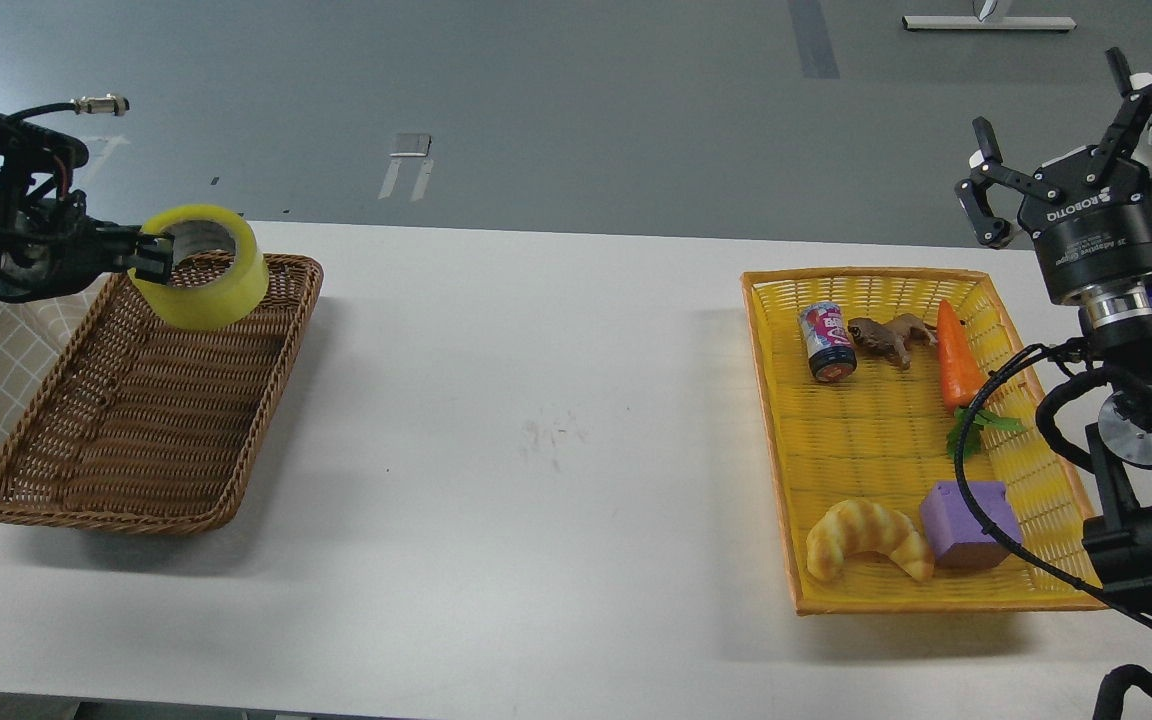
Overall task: Place and transfer tape with both arms
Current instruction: 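Lift the tape roll and carry it over the wicker basket, then lower the tape roll into the basket and open the left gripper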
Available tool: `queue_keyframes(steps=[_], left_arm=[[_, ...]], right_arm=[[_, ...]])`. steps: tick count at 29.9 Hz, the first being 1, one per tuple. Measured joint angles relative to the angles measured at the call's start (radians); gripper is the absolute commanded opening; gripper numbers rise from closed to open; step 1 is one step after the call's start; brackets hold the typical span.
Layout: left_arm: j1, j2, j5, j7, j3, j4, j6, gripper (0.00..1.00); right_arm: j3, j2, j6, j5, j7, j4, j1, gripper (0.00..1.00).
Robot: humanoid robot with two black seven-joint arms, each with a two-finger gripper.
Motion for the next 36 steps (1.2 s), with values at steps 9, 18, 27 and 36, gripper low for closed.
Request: queue_keyframes(steps=[9,18,27,36], left_arm=[[0.092,0.004,-0.026,-0.004,-0.001,0.007,0.056,0.00],[0.148,-0.006,-0.029,-0.010,0.001,0.053,0.101,0.00],[0.209,-0.014,-0.029,-0.023,0.001,0.087,0.130,0.00],[0.242,-0.035,-0.029,-0.030,0.001,0.117,0.148,0.00]], right_arm=[[0.000,0.000,0.000,0.000,0.000,0.000,-0.002,1.00],[0.000,0.000,0.000,0.000,0.000,0.000,-0.010,1.00],[0.001,0.000,0.000,0.000,0.000,0.002,-0.014,1.00],[0.002,0.000,0.000,0.000,0.001,0.002,-0.015,1.00]])
